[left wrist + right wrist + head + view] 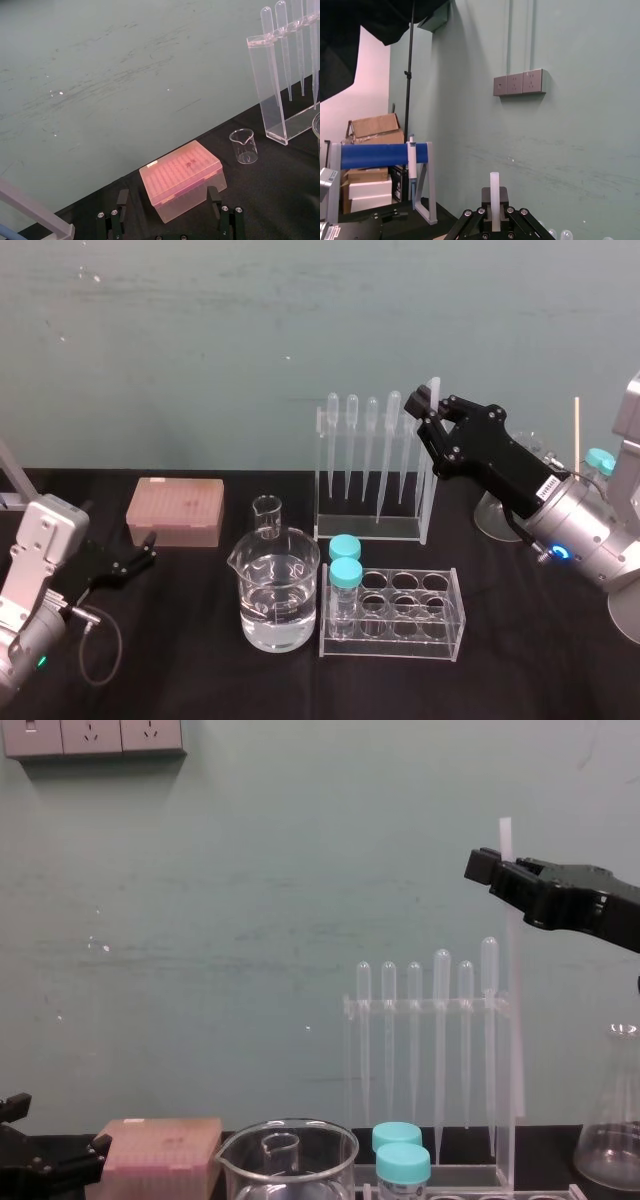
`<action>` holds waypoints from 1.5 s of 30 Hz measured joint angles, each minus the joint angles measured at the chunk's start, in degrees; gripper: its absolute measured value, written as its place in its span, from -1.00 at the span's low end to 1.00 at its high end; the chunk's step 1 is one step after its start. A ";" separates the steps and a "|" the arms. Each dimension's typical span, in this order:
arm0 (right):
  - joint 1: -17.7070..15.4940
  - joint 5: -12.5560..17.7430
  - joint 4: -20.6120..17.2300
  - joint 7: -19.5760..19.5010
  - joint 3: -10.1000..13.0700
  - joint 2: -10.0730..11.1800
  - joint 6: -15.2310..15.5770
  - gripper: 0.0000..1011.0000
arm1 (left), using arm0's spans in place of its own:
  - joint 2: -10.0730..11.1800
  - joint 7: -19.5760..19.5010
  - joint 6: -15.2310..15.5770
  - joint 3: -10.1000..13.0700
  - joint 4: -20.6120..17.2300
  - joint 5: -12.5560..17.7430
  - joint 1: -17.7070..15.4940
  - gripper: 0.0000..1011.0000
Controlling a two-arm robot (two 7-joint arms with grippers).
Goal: Pick up the stirring rod with one hand, then place it down.
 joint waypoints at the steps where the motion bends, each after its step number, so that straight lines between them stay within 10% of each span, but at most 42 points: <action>1: 0.05 0.00 0.13 0.03 -0.06 -0.02 -0.01 -0.85 | 0.00 0.00 0.00 0.00 0.00 0.00 0.00 0.98; 45: 0.89 -0.43 1.96 0.74 -0.85 0.12 -0.19 -0.85 | 0.00 0.00 0.00 0.00 0.00 0.00 0.00 0.98</action>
